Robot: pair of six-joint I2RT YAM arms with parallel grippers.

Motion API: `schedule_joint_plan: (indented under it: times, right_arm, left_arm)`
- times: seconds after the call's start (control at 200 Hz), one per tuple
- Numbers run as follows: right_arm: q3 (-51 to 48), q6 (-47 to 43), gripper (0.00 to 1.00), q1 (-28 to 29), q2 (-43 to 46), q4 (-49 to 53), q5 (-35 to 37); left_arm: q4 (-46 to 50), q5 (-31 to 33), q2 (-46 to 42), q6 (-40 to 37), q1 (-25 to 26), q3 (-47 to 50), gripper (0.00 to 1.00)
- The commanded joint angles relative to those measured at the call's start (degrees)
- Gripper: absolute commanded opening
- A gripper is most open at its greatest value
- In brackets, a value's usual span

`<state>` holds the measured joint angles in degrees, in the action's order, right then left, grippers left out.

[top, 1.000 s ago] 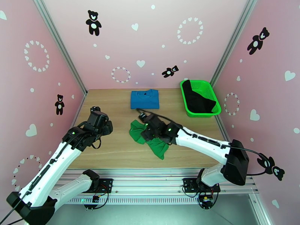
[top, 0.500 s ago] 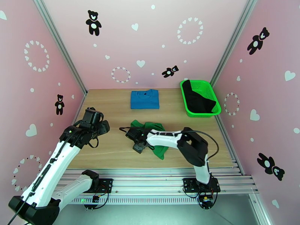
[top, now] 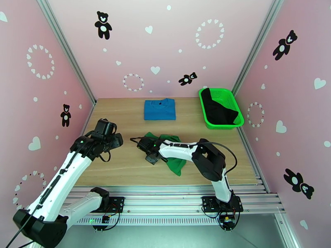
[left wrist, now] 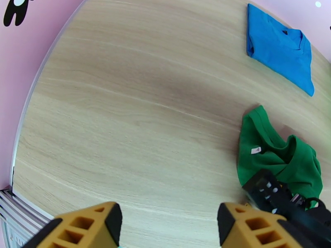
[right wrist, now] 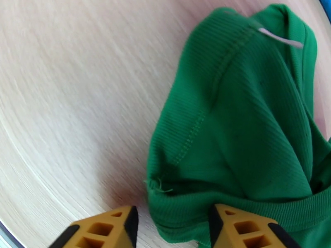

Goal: Fold and stack the mixed laundry pile

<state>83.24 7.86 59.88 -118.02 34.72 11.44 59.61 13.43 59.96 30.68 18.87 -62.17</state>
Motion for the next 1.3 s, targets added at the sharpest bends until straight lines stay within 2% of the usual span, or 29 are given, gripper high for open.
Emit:
schedule_joint_plan:
  times: [0.0,0.035,0.065,0.175,0.29,0.42,0.581,0.771,1.051,1.291]
  right_arm:
    - [2.70,-0.43,0.26,-2.11,-2.37,3.41,-6.17]
    - [2.80,-0.52,0.15,-3.15,-2.39,3.65,-8.53]
    - [2.57,-0.43,0.00,-4.00,-2.18,3.67,-10.40]
    - [-0.81,-0.48,0.00,-6.30,1.82,2.36,-14.09]
    - [-7.06,0.27,0.00,-7.78,10.61,0.16,-15.49]
    - [-12.73,1.13,0.00,-7.97,18.14,-1.13,-17.07]
    - [-16.51,3.35,0.00,-8.02,20.42,-3.65,-18.82]
    - [-17.83,5.21,0.00,-7.98,20.37,-5.73,-18.98]
    - [-19.34,6.01,0.00,-8.04,21.59,-6.36,-18.83]
    - [-20.83,6.84,0.00,-8.02,22.48,-7.11,-18.91]
  left_arm:
    - [-1.68,-1.39,1.26,-1.06,-0.42,-0.48,0.66]
    - [-2.01,-1.53,1.85,-1.19,-0.42,-0.83,0.67]
    - [-2.21,-1.71,2.34,-1.28,-0.50,-1.16,0.67]
    - [-3.57,-3.23,4.87,-1.70,-0.55,-2.29,0.66]
    - [-7.35,-8.59,9.01,-2.20,-0.53,-2.60,0.64]
    - [-14.09,-16.62,17.17,-1.77,-0.28,-3.04,0.59]
    - [-20.19,-22.02,29.75,-2.41,3.20,-6.23,0.53]
    - [-24.96,-21.37,41.60,-1.90,7.54,-10.06,0.51]
    - [-27.19,-19.60,51.91,-1.67,7.76,-12.29,0.51]
    - [-26.90,-17.16,56.74,-2.36,7.93,-14.23,0.53]
